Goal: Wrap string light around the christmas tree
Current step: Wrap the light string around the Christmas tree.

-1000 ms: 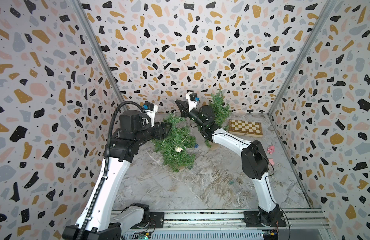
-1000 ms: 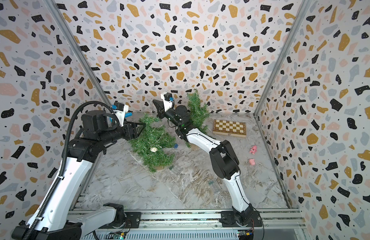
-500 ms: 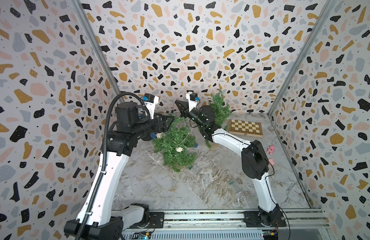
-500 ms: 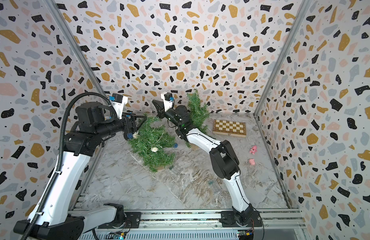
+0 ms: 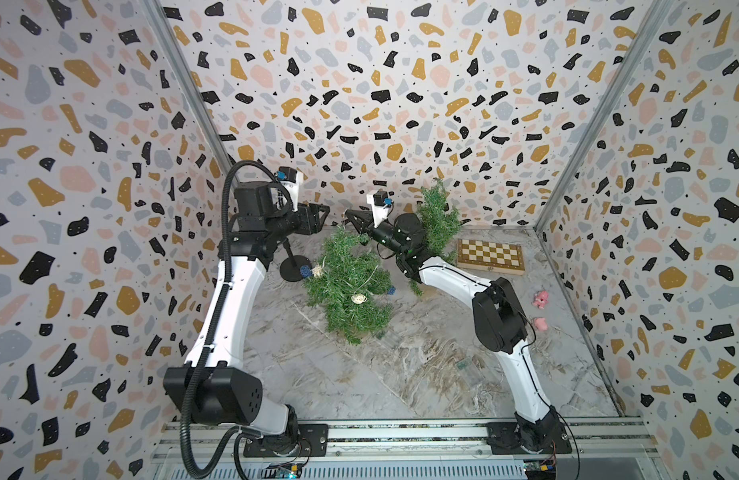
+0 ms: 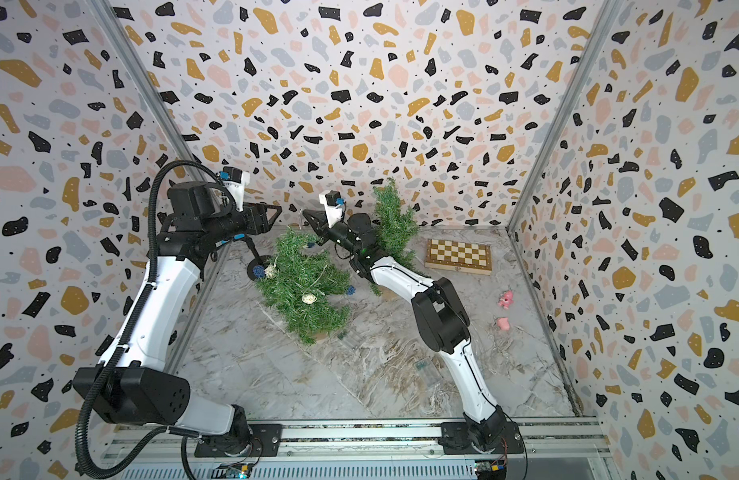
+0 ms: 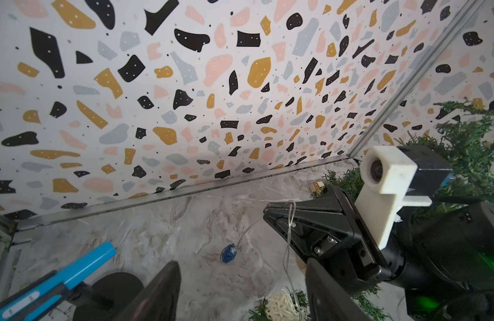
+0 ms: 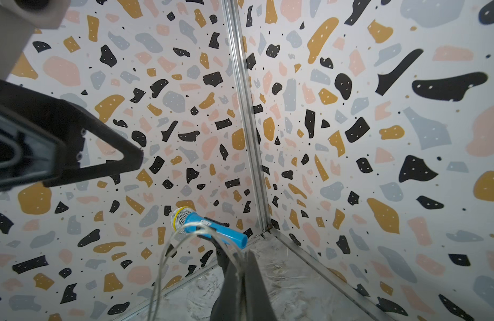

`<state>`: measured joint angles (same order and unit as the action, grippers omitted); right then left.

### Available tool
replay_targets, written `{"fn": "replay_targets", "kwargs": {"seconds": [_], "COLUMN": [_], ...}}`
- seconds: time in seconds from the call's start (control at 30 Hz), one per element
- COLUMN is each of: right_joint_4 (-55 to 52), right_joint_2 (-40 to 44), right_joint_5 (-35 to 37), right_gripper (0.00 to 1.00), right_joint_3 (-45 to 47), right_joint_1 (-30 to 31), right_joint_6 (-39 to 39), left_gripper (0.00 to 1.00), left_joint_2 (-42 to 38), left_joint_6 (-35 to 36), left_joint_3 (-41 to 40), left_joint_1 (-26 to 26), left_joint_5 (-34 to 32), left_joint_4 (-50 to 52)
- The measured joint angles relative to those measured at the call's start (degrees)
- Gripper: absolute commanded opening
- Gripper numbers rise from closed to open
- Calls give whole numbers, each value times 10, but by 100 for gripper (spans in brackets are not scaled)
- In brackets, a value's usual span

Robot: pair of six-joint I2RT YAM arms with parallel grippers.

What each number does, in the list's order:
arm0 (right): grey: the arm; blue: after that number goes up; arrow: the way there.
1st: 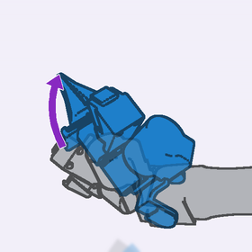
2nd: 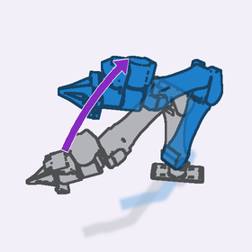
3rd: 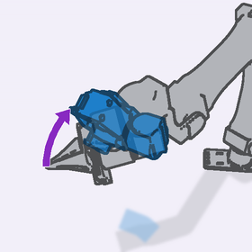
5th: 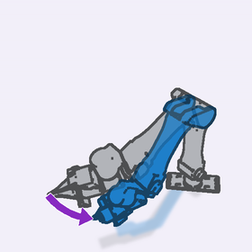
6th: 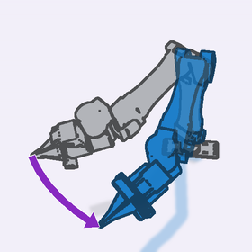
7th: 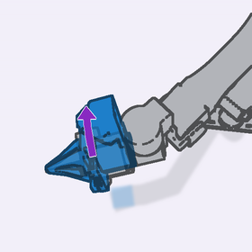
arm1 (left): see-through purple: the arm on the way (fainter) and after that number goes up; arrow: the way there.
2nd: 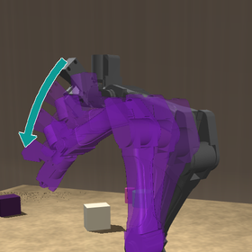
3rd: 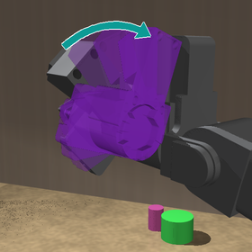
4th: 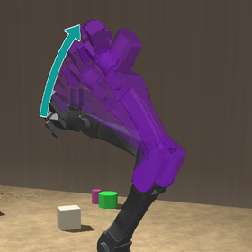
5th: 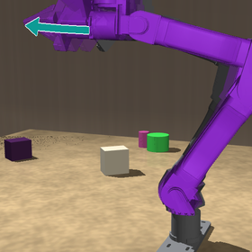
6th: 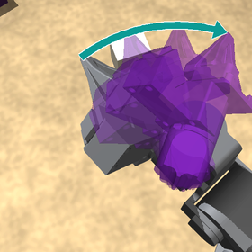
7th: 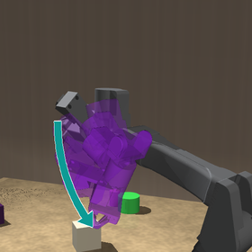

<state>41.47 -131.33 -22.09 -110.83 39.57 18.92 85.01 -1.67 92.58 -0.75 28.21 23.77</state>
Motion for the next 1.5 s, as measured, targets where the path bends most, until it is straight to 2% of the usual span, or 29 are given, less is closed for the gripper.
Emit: {"fn": "replay_targets", "kwargs": {"seconds": [0.23, 0.47, 0.63, 0.77, 0.93, 1.23, 1.3, 1.37, 1.43, 1.5], "right_joint_4": [13, 43, 56, 57, 57, 56, 57, 57, 57, 57], "right_joint_2": [-15, -15, -15, -17, -26, -29, -29, -29, -29, -29], "right_joint_5": [-36, -61, -71, -75, -83, -97, -97, -97, -97, -96], "right_gripper": [0, 0, 0, 0, 0, 0, 0, 0, 0, 4], "right_joint_3": [-45, -84, -103, -104, -104, -104, -104, -104, -104, -104], "right_joint_1": [-3, -3, -2, 0, 5, 12, 13, 13, 12, 11], "right_joint_6": [48, 95, 109, 114, 116, 117, 117, 118, 119, 120], "left_gripper": [73, 74, 77, 77, 73, 48, 36, 16, 0, 0], "left_joint_2": [21, 40, 39, 36, 44, 111, 117, 122, 122, 122], "left_joint_6": [59, 71, 86, 92, 81, 46, 38, 33, 31, 36], "left_joint_3": [-33, -33, -40, -77, -82, -26, -26, -26, -26, -24], "left_joint_1": [4, 30, 48, 48, 41, 35, 33, 32, 32, 31], "left_joint_5": [31, 56, 110, 164, 196, 211, 217, 223, 223, 220], "left_joint_4": [-20, -22, -45, -84, -123, -176, -182, -187, -188, -184]}}
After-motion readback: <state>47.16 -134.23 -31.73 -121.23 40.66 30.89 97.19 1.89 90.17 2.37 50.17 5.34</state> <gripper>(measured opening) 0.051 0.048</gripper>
